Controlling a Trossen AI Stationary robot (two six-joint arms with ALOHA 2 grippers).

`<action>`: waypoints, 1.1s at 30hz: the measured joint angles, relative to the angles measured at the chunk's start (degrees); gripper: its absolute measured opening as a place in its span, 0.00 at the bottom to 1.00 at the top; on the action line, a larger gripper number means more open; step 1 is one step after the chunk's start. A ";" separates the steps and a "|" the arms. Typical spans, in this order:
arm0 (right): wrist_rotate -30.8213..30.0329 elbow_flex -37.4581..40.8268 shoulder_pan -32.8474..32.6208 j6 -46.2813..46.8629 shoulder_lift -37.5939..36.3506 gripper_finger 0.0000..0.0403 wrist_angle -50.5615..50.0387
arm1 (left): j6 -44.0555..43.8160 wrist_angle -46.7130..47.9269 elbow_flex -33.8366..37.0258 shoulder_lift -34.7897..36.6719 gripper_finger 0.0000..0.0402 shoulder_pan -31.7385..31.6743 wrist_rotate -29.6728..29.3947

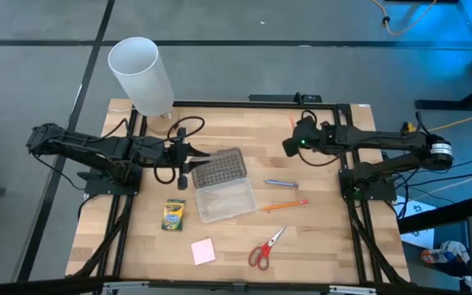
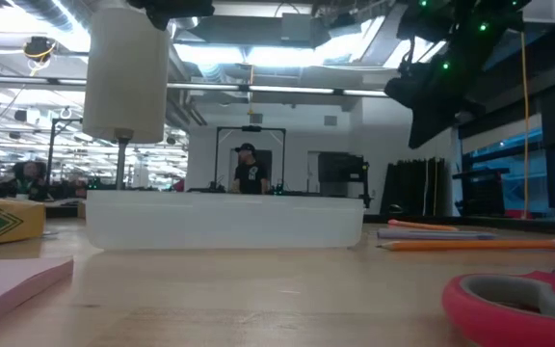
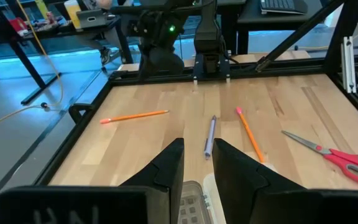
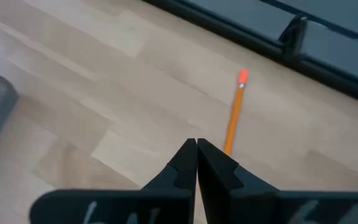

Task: Pack school essentials
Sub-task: Put the top orange pencil into the gray supply box

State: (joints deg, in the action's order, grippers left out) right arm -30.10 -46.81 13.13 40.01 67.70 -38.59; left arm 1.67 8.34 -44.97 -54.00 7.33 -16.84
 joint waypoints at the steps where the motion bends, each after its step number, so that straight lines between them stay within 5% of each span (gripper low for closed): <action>1: -0.06 0.12 0.11 -0.02 0.00 0.04 0.51 | 0.00 0.00 0.00 0.00 0.20 0.00 0.00; 7: 1.63 -2.55 2.13 -3.00 0.00 0.09 0.17 | 0.00 0.00 0.00 0.00 0.20 0.00 0.00; 20: 1.72 -13.62 4.71 -18.16 0.00 0.47 0.67 | 0.00 0.00 0.00 0.00 0.20 -0.01 0.00; 28: 12.66 -15.84 7.02 -16.47 0.01 0.50 -0.73 | -1.44 3.45 -0.02 0.02 0.20 0.11 0.04; 33: 13.32 -14.55 8.65 -16.38 0.05 0.50 -2.76 | -8.51 13.49 0.03 2.67 0.20 3.62 2.21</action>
State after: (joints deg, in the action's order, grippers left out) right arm -16.78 -61.36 21.79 23.64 67.75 -41.35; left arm -6.84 21.83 -44.94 -51.33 10.95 -14.63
